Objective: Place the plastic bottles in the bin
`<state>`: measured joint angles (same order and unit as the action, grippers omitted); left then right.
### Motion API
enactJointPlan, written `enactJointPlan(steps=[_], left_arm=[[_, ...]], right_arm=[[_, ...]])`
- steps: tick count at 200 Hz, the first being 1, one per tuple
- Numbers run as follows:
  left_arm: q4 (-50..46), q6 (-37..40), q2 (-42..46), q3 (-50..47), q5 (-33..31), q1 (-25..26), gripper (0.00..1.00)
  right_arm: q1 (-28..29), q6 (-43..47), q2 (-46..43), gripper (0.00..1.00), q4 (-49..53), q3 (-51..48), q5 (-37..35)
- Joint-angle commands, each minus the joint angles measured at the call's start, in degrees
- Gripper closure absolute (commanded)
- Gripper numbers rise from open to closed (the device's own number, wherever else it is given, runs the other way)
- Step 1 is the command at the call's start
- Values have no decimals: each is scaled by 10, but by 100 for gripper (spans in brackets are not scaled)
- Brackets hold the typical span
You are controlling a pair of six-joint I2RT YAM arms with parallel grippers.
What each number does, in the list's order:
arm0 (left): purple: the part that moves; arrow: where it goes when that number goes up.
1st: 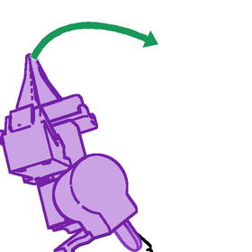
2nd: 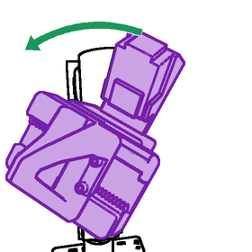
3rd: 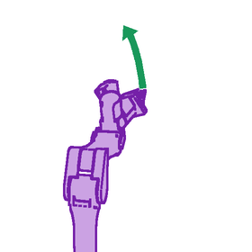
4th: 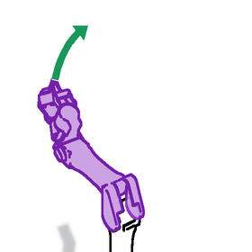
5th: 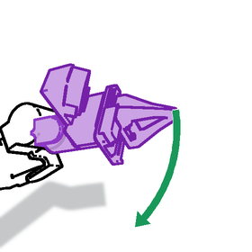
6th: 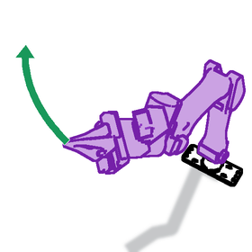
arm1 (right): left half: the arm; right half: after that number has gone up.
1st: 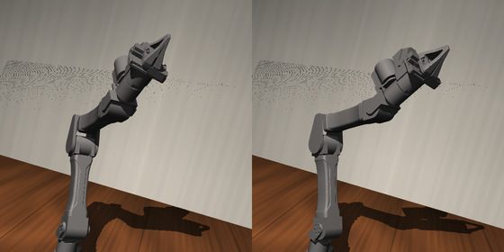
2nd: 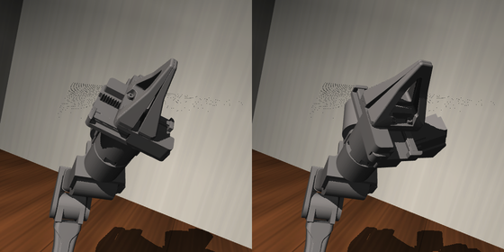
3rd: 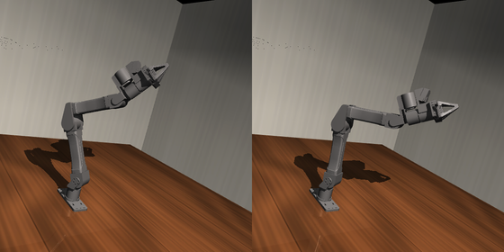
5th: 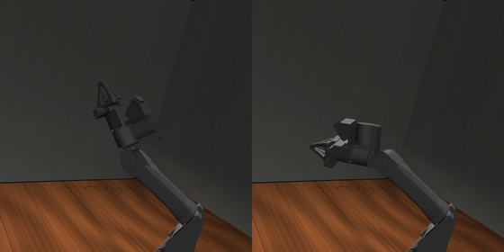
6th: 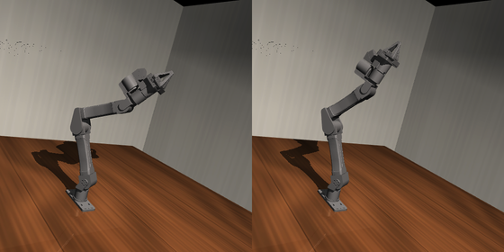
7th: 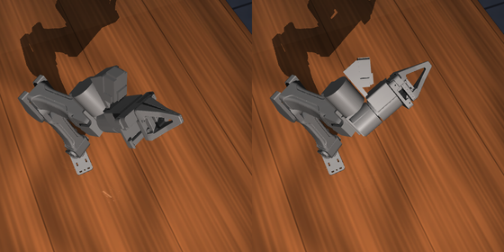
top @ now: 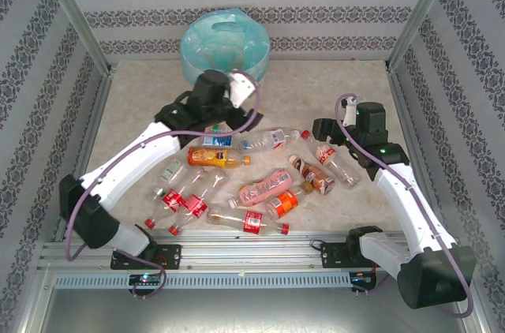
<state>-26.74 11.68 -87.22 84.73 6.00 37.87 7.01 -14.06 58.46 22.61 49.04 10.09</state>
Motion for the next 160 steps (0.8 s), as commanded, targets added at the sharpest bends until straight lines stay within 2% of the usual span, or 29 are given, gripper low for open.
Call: enactJointPlan(steps=[1, 36, 85, 160], left_arm=[[-141, 55, -48, 57, 8, 24, 14], [-204, 41, -149, 135, 54, 26, 14], [-324, 65, -301, 283, 38, 26, 17], [-345, 86, -382, 322, -4, 27, 15]], right_arm=[[5, -12, -24, 10, 7, 15, -13], [5, -12, -47, 10, 3, 9, -24], [5, -5, -80, 9, 12, 6, -32], [5, -10, -98, 5, 14, -8, -30]])
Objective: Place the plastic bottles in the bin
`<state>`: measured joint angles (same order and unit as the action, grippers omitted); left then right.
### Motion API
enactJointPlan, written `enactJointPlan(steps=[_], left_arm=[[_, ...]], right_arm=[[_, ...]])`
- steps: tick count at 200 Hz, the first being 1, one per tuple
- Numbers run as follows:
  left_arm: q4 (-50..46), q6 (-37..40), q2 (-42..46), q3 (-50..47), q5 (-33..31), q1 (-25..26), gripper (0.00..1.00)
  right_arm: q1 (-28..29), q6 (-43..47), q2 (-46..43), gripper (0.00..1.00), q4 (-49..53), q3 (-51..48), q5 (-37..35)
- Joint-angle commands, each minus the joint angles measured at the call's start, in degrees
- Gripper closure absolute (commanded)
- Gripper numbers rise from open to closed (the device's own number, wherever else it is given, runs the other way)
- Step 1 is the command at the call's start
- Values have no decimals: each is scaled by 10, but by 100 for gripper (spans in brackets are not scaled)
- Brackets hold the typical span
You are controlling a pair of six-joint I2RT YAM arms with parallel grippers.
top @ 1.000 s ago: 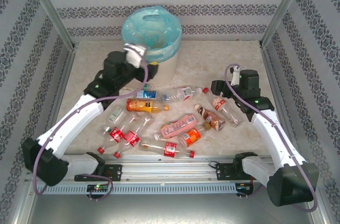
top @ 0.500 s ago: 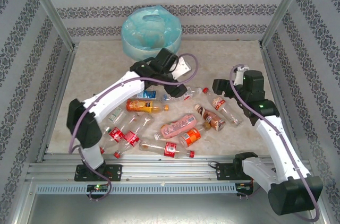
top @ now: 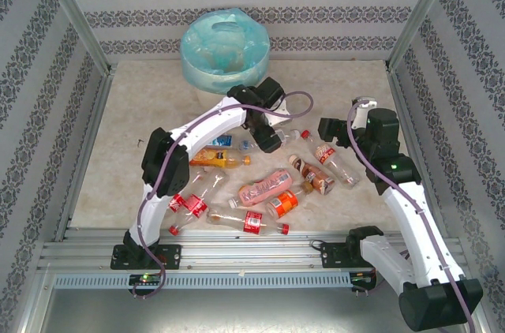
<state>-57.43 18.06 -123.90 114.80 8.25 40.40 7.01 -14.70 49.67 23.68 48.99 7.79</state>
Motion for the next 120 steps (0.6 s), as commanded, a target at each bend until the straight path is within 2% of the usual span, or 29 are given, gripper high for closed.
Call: enactJointPlan(steps=[1, 67, 120], left_arm=[[-38, 23, -16, 21, -26, 1, 15], [-68, 36, -59, 47, -43, 0, 17], [-78, 45, -66, 42, -62, -1, 25]], right_arm=[[5, -3, -11, 5, 3, -7, -7], [5, -9, -19, 4, 1, -12, -3], [4, -9, -25, 4, 3, -14, -5]])
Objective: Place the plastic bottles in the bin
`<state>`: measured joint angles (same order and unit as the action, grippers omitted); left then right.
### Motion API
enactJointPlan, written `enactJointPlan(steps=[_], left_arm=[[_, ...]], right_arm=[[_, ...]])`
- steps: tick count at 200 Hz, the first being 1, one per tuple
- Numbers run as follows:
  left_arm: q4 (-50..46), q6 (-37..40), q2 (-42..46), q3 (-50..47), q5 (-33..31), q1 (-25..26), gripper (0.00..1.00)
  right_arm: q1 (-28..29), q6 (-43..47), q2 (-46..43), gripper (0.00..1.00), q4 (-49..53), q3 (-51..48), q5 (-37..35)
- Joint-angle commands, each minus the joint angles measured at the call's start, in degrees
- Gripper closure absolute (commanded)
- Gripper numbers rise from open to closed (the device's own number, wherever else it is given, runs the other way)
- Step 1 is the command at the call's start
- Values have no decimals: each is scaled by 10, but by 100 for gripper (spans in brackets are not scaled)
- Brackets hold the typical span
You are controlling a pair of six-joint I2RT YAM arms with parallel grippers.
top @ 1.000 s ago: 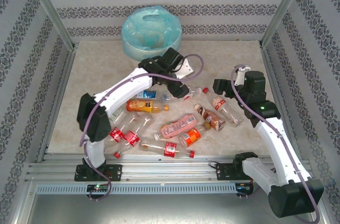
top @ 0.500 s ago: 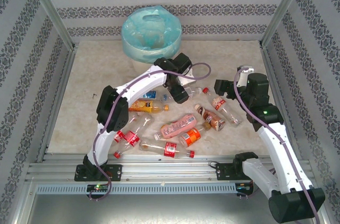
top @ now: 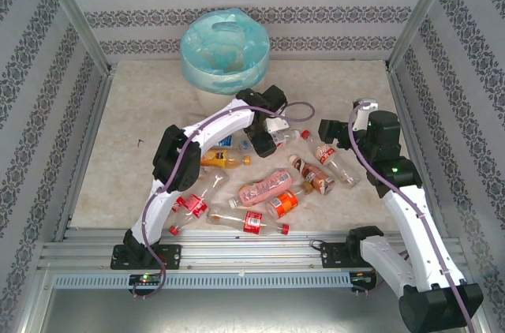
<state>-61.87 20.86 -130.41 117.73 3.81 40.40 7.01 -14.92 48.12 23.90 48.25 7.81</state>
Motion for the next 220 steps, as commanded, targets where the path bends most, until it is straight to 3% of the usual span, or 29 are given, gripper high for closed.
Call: enactJointPlan(steps=[1, 79, 172, 220], left_arm=[[-33, 17, -1, 12, -17, -1, 26], [-4, 22, 31, -5, -21, -7, 43], [6, 27, 136, -47, -5, -6, 45], [84, 16, 230, -119, 56, -6, 46]], right_arm=[[4, -8, -9, 4, 1, -7, -5], [5, -9, -13, 4, 0, -2, -6], [5, -31, -12, 6, -8, 11, 19], [5, -59, -7, 15, -11, 32, 54]])
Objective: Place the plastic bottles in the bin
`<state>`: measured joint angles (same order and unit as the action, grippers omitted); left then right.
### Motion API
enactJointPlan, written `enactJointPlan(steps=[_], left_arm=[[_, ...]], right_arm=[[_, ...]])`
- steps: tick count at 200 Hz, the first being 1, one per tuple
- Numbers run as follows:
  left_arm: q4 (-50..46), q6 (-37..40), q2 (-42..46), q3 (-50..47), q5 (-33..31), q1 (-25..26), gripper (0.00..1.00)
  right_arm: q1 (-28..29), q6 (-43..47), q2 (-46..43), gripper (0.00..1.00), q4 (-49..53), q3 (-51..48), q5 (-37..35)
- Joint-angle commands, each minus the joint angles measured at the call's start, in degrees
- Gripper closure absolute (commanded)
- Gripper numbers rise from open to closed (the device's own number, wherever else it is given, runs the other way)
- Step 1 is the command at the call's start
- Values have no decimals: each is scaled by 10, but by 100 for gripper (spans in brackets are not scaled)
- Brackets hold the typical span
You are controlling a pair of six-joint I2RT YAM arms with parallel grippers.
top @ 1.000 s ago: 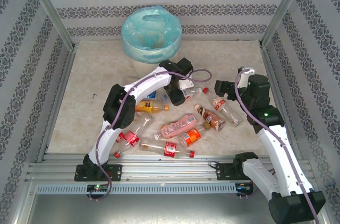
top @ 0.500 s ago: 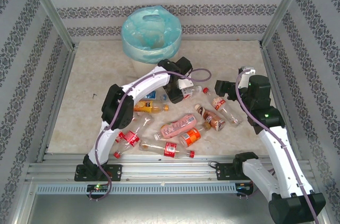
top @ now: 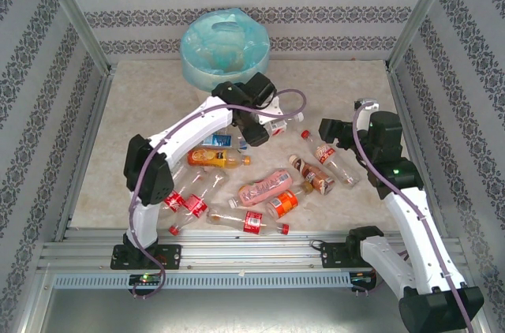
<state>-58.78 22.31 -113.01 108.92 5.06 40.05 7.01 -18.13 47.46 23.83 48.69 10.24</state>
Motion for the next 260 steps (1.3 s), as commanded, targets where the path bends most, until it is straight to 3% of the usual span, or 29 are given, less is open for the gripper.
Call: enactJointPlan(steps=[1, 38, 82, 115, 188, 221, 260], left_arm=[[56, 1, 58, -32, 45, -2, 46], [146, -11, 143, -105, 89, -3, 49], [300, -4, 263, -232, 151, -2, 48], [396, 0, 322, -306, 159, -2, 49], [406, 6, 323, -314, 174, -2, 49], [418, -2, 323, -312, 141, -2, 51], [476, 4, 351, -344, 144, -3, 51]], right_arm=[[5, -28, 0, 16, -11, 28, 31], [6, -74, 7, 23, -35, 50, 102], [6, -122, 25, 23, -72, 88, 164], [10, -158, 43, 26, -110, 107, 194], [28, -206, 85, 33, -191, 136, 283], [11, -244, 117, 26, -224, 176, 389], [12, -364, 117, 30, -274, 146, 374]])
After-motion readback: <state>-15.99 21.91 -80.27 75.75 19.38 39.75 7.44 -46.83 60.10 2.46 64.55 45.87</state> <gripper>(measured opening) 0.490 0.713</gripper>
